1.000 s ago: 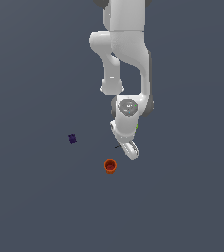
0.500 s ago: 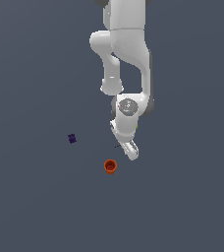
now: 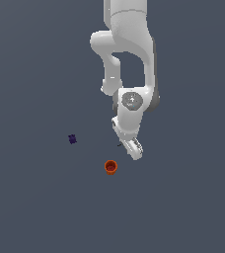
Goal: Pick up a designated object from a clutter of objects.
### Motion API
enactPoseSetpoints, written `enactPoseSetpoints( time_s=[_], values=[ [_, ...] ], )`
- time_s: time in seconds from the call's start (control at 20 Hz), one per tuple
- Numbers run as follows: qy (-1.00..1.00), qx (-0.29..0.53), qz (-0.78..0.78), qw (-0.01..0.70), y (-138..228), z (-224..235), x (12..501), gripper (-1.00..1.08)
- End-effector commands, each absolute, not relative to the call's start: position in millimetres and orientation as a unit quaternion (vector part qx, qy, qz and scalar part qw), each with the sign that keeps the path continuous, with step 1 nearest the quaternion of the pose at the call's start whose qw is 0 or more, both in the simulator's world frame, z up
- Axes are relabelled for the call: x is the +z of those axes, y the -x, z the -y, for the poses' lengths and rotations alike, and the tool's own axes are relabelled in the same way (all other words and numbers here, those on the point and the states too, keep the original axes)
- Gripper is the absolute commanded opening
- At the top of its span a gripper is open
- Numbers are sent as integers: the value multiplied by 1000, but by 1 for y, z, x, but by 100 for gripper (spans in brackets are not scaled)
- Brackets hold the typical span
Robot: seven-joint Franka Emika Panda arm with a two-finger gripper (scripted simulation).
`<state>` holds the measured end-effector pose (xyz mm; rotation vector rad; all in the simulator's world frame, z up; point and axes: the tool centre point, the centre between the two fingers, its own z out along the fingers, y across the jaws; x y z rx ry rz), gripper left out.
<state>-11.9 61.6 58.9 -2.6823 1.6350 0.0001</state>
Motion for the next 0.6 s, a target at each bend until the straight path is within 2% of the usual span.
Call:
enactPoseSetpoints(
  time_s=[0.0, 0.55],
  values=[
    [854, 0, -521, 0, 5, -63, 77, -100],
    [854, -1, -521, 0, -31, -74, 179, -100]
  ],
)
